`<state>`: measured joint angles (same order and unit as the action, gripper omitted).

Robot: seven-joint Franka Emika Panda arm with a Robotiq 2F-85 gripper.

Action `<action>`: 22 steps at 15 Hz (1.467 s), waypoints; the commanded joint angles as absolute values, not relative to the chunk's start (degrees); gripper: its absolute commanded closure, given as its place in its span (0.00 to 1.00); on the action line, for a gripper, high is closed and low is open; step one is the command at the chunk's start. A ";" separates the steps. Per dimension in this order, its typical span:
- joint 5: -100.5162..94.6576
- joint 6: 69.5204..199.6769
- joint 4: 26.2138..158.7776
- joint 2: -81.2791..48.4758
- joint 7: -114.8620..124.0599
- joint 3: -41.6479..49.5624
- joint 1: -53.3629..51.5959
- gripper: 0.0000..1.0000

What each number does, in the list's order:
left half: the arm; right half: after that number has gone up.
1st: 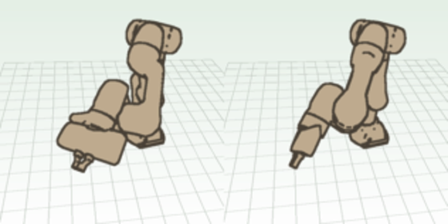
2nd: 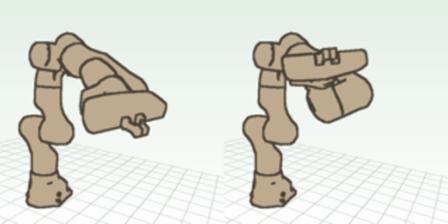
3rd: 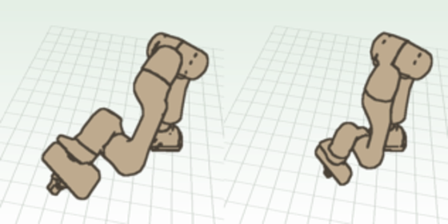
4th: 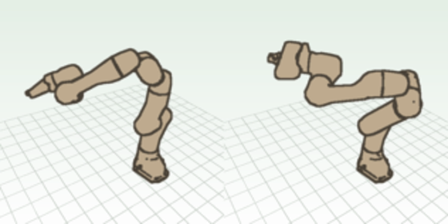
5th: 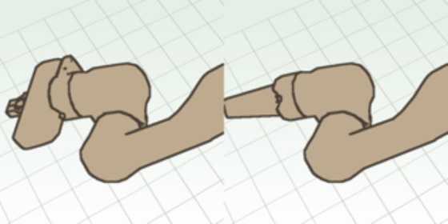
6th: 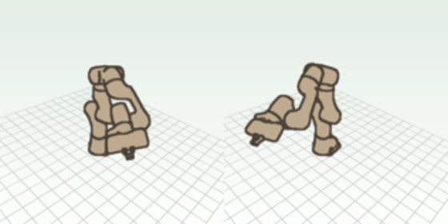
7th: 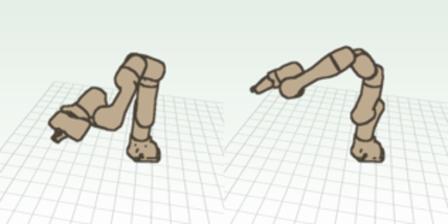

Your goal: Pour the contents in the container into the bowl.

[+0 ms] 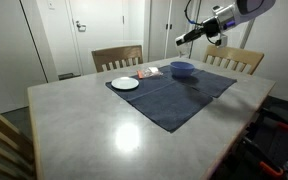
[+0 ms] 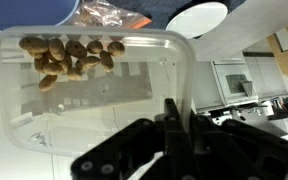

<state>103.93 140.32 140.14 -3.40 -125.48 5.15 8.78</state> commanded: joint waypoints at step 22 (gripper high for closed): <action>122.83 110.00 149.40 -8.92 -146.26 11.95 9.49 0.98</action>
